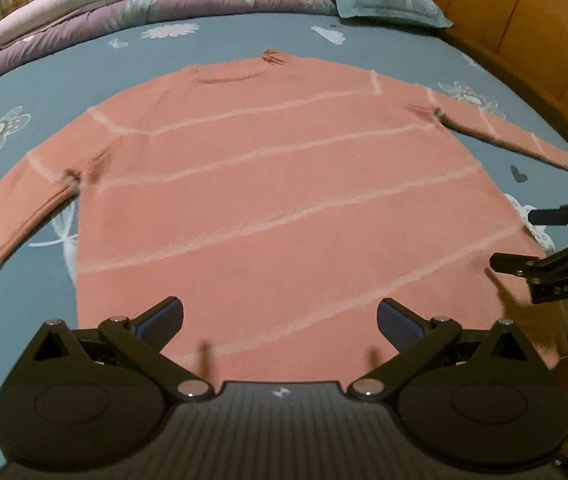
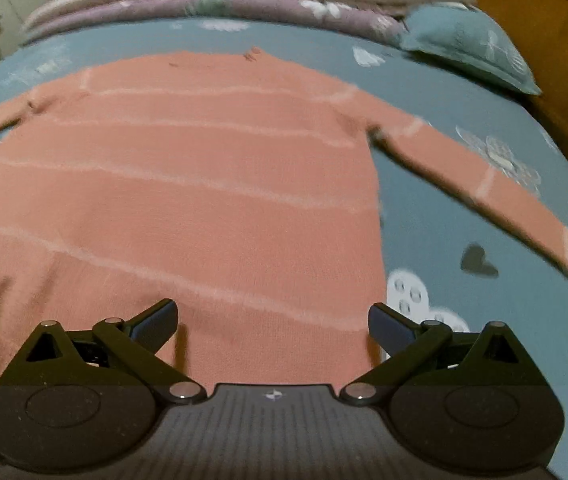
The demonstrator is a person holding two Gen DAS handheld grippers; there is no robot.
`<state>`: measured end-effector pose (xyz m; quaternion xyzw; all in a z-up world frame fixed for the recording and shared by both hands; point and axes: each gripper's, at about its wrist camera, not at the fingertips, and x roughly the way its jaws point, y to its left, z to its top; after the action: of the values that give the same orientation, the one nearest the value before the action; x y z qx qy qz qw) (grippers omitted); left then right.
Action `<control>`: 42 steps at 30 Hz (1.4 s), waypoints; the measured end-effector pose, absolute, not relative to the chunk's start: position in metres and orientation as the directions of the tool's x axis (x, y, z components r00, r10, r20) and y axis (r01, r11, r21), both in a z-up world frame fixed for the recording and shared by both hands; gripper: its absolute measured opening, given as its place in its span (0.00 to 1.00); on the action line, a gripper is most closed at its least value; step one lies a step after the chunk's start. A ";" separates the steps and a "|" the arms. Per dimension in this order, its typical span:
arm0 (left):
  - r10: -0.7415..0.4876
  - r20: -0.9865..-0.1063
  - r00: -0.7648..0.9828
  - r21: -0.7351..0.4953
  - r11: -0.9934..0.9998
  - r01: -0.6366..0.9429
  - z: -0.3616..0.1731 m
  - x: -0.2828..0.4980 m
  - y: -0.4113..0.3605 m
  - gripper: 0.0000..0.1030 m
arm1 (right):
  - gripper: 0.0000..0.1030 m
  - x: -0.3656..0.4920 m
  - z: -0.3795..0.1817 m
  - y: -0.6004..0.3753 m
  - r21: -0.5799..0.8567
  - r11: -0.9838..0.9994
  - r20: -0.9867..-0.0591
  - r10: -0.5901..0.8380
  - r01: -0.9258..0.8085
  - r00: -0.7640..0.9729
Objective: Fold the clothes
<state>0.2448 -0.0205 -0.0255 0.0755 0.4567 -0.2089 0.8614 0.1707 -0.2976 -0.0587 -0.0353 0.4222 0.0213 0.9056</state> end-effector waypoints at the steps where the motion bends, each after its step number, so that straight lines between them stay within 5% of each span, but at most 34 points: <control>1: -0.285 -0.822 0.493 -0.058 0.903 0.425 -0.025 0.246 -0.025 0.99 | 1.00 0.174 -0.056 -0.301 -0.031 0.996 -0.762 0.028 -0.079 0.647; 19: -0.225 -0.864 0.451 -0.094 0.951 0.296 -0.036 0.273 -0.040 0.99 | 1.00 0.220 -0.080 -0.301 0.043 0.962 -0.845 0.178 -0.268 0.504; 37: -0.435 -0.827 0.355 -0.282 0.869 0.407 -0.067 0.345 -0.004 0.99 | 1.00 0.218 -0.083 -0.284 0.021 0.997 -0.845 0.056 -0.073 0.532; 42: -0.459 -0.820 0.341 -0.246 0.821 0.515 -0.070 0.345 -0.006 0.99 | 1.00 0.216 -0.082 -0.277 0.003 1.000 -0.859 -0.005 0.015 0.513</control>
<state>0.3446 -0.0055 -0.0702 0.0284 0.4908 -0.2976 0.8184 0.2163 -0.2772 -0.0818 0.0051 0.4936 -0.0056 0.8696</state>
